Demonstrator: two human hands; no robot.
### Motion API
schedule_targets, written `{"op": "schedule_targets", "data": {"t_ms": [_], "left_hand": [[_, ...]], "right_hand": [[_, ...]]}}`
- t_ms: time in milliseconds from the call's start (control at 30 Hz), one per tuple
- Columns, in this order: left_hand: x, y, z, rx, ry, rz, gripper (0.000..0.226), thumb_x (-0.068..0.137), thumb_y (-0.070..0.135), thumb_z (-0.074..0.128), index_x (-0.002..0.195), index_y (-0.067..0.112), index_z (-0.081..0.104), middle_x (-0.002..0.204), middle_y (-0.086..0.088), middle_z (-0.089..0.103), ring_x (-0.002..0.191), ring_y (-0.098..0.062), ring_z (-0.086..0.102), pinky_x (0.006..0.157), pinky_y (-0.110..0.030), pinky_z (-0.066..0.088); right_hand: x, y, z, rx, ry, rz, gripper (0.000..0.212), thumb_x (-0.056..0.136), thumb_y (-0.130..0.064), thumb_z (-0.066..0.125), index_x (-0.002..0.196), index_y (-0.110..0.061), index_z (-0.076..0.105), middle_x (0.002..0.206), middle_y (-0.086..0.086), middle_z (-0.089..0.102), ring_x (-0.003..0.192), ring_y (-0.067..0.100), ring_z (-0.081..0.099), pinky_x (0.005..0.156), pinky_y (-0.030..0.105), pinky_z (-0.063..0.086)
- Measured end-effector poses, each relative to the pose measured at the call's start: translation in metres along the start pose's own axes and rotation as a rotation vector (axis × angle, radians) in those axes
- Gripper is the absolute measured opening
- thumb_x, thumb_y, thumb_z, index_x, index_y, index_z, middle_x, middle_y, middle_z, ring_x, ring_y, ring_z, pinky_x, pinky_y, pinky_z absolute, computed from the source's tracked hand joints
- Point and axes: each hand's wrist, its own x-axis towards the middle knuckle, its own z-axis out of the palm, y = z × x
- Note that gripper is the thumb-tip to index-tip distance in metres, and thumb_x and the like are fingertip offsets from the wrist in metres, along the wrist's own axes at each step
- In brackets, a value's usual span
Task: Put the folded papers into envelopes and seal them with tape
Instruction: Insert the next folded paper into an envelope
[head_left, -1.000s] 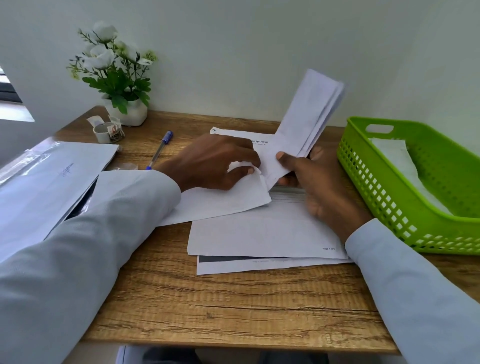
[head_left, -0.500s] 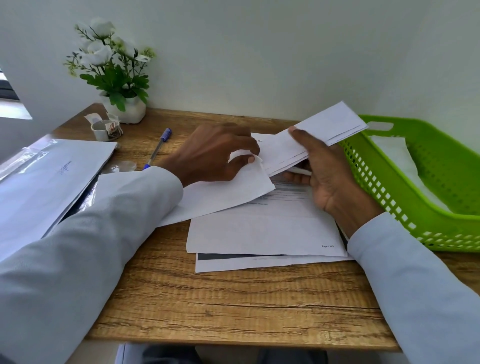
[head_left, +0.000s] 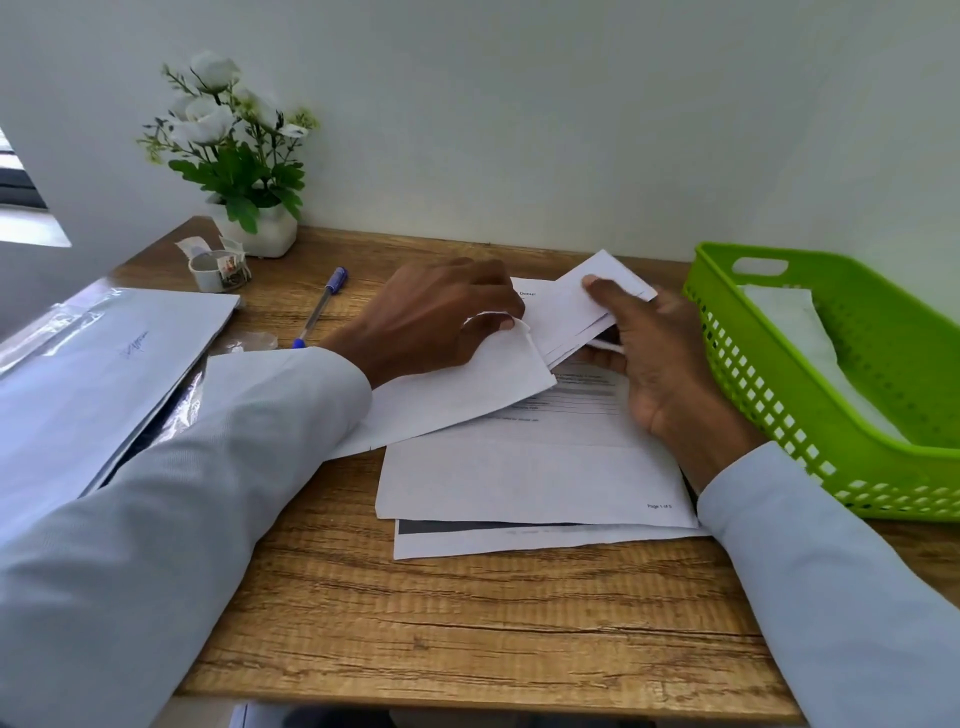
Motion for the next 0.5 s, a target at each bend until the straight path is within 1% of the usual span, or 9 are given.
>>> {"op": "schedule_targets", "data": {"t_ms": [67,167,200,267,300,367,500], "left_hand": [[0.0,0.0,-0.001,0.005,0.0,-0.005,0.03,0.094,0.029,0.046,0.108,0.023,0.072,0.114,0.0,0.068,0.092,-0.026,0.065,0.058,-0.034,0.05],[0.001,0.002,-0.003,0.038,-0.008,0.011,0.032,0.095,0.029,0.044,0.109,0.023,0.072,0.115,-0.002,0.068,0.092,-0.027,0.065,0.057,-0.034,0.05],[0.002,0.003,-0.004,0.046,-0.007,0.012,0.032,0.095,0.028,0.044,0.109,0.023,0.072,0.116,-0.002,0.068,0.091,-0.028,0.066,0.055,-0.032,0.048],[0.003,0.005,-0.006,0.058,0.006,-0.002,0.031,0.095,0.027,0.045,0.109,0.022,0.072,0.115,-0.003,0.068,0.087,-0.029,0.066,0.051,-0.027,0.038],[0.003,0.006,-0.008,0.065,0.013,-0.014,0.031,0.094,0.027,0.045,0.109,0.022,0.072,0.115,-0.003,0.068,0.087,-0.028,0.065,0.051,-0.025,0.034],[0.004,0.007,-0.01,0.08,0.027,-0.035,0.031,0.094,0.026,0.044,0.11,0.023,0.071,0.115,-0.003,0.067,0.089,-0.028,0.064,0.052,-0.025,0.031],[0.005,0.007,-0.012,0.097,0.04,-0.049,0.028,0.094,0.023,0.048,0.111,0.022,0.071,0.115,-0.004,0.067,0.095,-0.029,0.064,0.055,-0.024,0.027]], "right_hand": [[0.003,-0.003,-0.005,0.011,0.087,-0.091,0.017,0.089,-0.006,0.066,0.105,-0.009,0.064,0.084,0.003,0.07,0.063,0.008,0.068,0.052,0.024,0.055],[0.003,-0.003,-0.007,-0.028,0.12,-0.172,0.027,0.085,0.004,0.064,0.11,-0.007,0.061,0.084,0.003,0.069,0.065,0.007,0.068,0.053,0.026,0.057],[0.002,-0.001,-0.006,-0.051,0.105,-0.171,0.027,0.084,0.005,0.064,0.108,-0.007,0.061,0.084,0.003,0.068,0.067,0.009,0.068,0.053,0.026,0.057],[-0.001,0.003,-0.002,-0.088,0.049,-0.139,0.023,0.083,0.006,0.064,0.101,-0.009,0.062,0.08,0.004,0.066,0.067,0.01,0.067,0.053,0.026,0.057],[-0.002,0.006,0.0,-0.094,0.017,-0.121,0.02,0.083,0.006,0.065,0.096,-0.01,0.063,0.077,0.004,0.065,0.066,0.01,0.067,0.053,0.026,0.057],[-0.005,0.009,0.004,-0.083,-0.038,-0.101,0.021,0.083,0.007,0.066,0.089,-0.013,0.062,0.076,0.005,0.065,0.063,0.009,0.068,0.053,0.025,0.056],[-0.007,0.011,0.007,-0.048,-0.068,-0.115,0.025,0.081,0.006,0.069,0.09,-0.017,0.062,0.077,0.006,0.068,0.063,0.009,0.069,0.053,0.025,0.055]]}}
